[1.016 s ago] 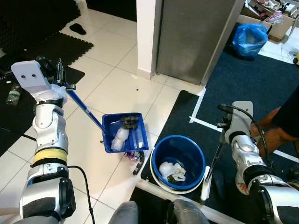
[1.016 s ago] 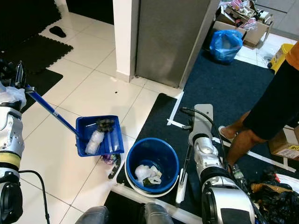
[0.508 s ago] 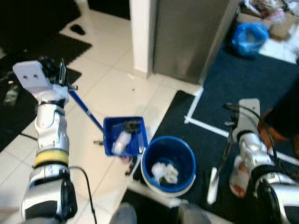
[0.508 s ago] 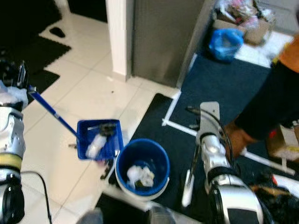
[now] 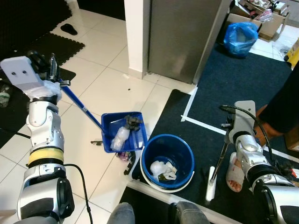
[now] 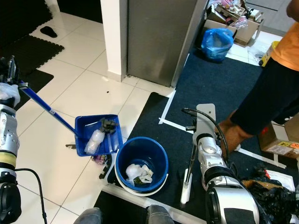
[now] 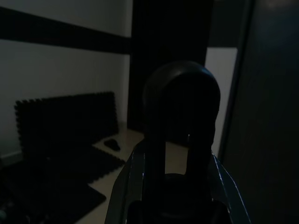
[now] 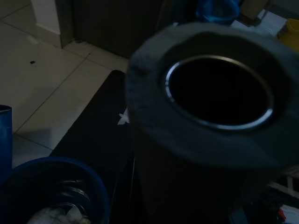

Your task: Sweep floor

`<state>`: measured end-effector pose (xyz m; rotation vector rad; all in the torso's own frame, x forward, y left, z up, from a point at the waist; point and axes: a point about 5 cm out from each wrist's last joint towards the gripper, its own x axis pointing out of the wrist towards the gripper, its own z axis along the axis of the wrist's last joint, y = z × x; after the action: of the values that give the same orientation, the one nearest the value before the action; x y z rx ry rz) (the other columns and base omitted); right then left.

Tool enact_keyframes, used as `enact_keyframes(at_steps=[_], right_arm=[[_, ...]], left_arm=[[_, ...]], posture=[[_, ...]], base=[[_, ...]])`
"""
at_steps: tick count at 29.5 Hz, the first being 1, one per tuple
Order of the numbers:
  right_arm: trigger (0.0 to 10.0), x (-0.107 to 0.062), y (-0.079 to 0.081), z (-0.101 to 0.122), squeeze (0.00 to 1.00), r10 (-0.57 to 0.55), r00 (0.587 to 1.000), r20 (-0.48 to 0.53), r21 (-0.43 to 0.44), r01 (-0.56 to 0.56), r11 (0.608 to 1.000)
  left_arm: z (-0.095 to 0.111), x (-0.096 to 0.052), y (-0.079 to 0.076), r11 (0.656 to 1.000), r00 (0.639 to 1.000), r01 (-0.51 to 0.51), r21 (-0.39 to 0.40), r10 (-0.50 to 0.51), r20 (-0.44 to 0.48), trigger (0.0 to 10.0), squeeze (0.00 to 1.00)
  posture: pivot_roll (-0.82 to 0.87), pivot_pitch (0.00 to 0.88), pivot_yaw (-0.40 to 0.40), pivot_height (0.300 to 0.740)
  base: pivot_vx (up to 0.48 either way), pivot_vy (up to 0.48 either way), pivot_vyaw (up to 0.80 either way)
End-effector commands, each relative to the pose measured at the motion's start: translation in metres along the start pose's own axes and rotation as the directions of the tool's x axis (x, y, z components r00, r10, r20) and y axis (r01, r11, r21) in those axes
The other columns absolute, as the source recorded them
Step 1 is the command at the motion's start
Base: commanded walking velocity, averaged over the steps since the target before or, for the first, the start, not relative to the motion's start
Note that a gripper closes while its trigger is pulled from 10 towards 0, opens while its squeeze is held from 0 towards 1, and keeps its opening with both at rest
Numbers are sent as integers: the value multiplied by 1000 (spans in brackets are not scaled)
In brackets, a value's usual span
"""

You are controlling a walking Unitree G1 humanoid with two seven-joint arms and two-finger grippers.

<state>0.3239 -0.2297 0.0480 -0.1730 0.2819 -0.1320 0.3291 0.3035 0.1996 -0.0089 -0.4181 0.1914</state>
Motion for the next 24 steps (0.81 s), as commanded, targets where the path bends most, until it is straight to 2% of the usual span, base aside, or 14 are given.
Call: enact_keyframes(at_steps=[1, 6, 11, 12, 13, 14, 16, 19, 24], right_arm=[[10000, 0, -5, 2, 0, -27, 1000, 7, -18, 27, 999], [10000, 0, -5, 1, 0, -27, 1000, 5, -16, 27, 999], [10000, 0, -5, 0, 0, -29, 1000, 4, -16, 29, 999], [10000, 0, -5, 0, 0, -29, 1000, 2, -17, 29, 999], [10000, 0, -5, -1, 0, -29, 1000, -1, -20, 29, 999], [10000, -1, -5, -1, 0, -28, 1000, -4, -23, 28, 999], [10000, -1, -5, -1, 0, -28, 1000, -4, -23, 28, 999], [10000, -1, -5, -2, 0, -29, 1000, -9, -29, 28, 999], [10000, -1, -6, -3, 0, -35, 999, -15, -37, 34, 999]], left_arm=[[27, 13, 0, 1000, 994, 3, -12, -2, 114, 10000, 0], [36, 17, 2, 1000, 989, -9, -23, 12, 144, 10000, 0], [43, 18, 20, 995, 983, -97, 18, 93, 161, 10000, 0], [45, 17, 23, 993, 979, -114, -4, 113, 169, 10000, 0], [48, 18, 23, 991, 974, -119, -59, 128, 189, 10000, 0], [51, 20, 21, 990, 971, -107, -96, 125, 206, 10000, 0], [51, 20, 21, 990, 971, -107, -96, 125, 206, 10000, 0], [68, 27, 6, 989, 957, -31, -146, 71, 281, 10000, 0], [86, 34, -8, 986, 938, 33, -163, 26, 346, 10000, 0]], posture=[[208, 43, -61, 740], [206, 40, -60, 740], [200, 39, -59, 740], [202, 40, -61, 740], [202, 40, -61, 740], [203, 40, -64, 740], [203, 40, -64, 740], [201, 38, -67, 740], [201, 36, -66, 740]], base=[[0, 0, 0], [0, 0, 0], [0, 0, 0], [0, 0, 0], [0, 0, 0], [0, 0, 0], [0, 0, 0], [0, 0, 0], [0, 0, 0]])
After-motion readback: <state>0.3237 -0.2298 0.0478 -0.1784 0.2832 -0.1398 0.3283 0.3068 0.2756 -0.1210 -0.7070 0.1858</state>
